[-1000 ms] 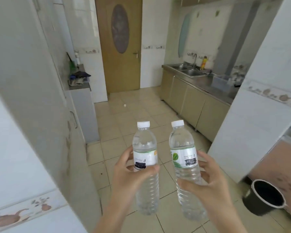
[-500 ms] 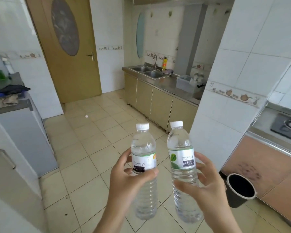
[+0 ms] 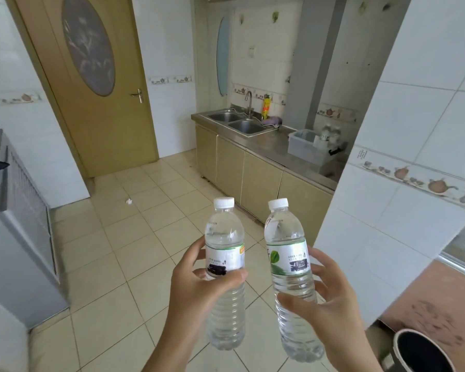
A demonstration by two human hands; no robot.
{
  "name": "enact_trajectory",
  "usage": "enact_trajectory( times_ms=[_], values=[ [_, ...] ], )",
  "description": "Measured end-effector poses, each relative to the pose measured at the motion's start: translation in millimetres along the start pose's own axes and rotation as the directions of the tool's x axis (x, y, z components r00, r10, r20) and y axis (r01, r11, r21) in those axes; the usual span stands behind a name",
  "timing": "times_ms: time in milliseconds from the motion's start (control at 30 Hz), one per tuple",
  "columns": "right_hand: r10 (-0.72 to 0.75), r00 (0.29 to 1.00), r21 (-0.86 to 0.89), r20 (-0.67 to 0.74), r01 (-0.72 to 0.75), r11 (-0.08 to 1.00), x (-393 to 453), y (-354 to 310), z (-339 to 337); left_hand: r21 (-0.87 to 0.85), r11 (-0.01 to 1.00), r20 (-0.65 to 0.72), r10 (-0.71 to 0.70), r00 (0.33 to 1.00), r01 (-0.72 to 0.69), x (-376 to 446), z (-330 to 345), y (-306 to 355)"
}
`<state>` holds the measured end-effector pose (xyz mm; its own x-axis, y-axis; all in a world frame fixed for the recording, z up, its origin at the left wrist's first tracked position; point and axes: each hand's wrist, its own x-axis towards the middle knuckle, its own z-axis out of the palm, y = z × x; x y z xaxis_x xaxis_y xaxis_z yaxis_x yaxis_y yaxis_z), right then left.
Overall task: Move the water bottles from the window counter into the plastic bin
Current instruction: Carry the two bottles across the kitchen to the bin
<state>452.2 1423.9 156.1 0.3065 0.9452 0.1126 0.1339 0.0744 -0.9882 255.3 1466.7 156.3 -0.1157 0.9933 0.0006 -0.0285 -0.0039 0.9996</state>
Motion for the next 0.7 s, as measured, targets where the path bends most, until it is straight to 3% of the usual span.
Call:
enact_trajectory(
  times_ms=[300, 700],
  values=[
    [0.017, 1.0, -0.007, -0.009, -0.017, 1.0, 142.3, 4.4, 23.7, 0.015, 1.0, 0.022, -0.022, 1.0, 0.022, 147.3, 35.6, -7.9],
    [0.047, 0.985, 0.039, -0.169, -0.041, 0.998, 357.2, 21.4, 95.4, 0.038, 0.999, 0.176, -0.041, 0.984, 0.035, 398.1, 71.7, -7.2]
  ],
)
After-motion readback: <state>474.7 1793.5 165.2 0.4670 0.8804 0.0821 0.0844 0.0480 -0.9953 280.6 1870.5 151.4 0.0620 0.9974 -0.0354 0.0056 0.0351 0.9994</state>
